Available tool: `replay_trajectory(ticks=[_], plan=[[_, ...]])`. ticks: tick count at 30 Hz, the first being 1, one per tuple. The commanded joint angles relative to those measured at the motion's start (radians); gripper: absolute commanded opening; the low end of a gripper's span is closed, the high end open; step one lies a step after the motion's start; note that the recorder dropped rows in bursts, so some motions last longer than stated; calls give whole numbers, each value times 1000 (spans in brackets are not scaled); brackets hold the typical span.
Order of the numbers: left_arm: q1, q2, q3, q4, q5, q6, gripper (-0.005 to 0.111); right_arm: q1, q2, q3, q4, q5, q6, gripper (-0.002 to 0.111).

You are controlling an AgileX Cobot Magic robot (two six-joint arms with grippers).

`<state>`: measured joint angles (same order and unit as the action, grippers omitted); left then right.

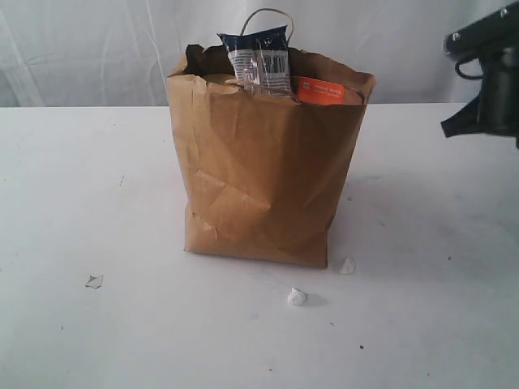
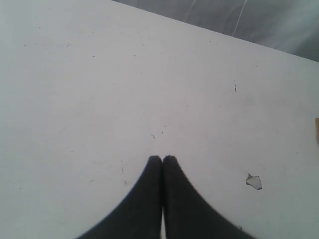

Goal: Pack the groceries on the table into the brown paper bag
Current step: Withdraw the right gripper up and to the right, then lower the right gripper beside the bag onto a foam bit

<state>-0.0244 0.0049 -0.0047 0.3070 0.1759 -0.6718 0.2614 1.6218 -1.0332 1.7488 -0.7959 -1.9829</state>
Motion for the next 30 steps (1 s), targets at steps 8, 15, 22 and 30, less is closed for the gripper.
replay_trajectory(ticks=[8,15,22,30], plan=[[3,-5,5,4,1,-2,0,-109,-109,211,-497,521,2171,0],[3,-5,5,4,1,-2,0,-221,-94,98,-2099,956,2736,0],[3,-5,5,4,1,-2,0,-221,-86,7,-1619,1284,1735,0],[3,-5,5,4,1,-2,0,-221,0,-17,-1268,1542,1249,0]])
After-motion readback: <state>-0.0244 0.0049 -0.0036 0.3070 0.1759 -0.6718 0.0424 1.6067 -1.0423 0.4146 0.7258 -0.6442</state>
